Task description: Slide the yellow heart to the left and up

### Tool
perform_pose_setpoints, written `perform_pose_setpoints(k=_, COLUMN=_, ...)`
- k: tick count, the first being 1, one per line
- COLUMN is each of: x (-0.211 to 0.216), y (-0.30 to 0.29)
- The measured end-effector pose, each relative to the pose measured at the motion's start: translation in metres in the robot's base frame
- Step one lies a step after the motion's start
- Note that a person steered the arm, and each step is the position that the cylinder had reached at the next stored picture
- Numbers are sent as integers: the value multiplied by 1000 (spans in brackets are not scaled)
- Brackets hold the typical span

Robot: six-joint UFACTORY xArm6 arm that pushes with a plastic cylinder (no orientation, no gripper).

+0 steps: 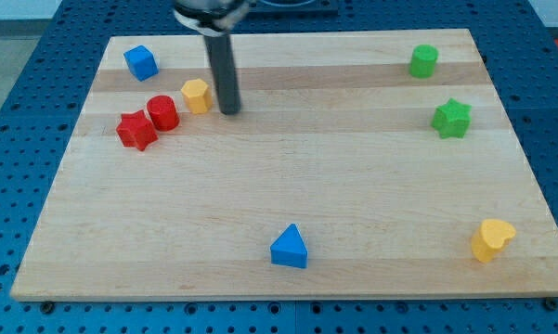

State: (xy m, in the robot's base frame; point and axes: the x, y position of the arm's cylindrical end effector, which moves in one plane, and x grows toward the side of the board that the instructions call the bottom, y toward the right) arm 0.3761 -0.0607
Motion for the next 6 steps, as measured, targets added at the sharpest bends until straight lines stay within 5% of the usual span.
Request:
perform_pose_setpoints(k=2, x=153, y=136)
perform_pose_setpoints(k=4, x=241, y=151)
perform_pose_setpoints(k=6, x=243, y=176)
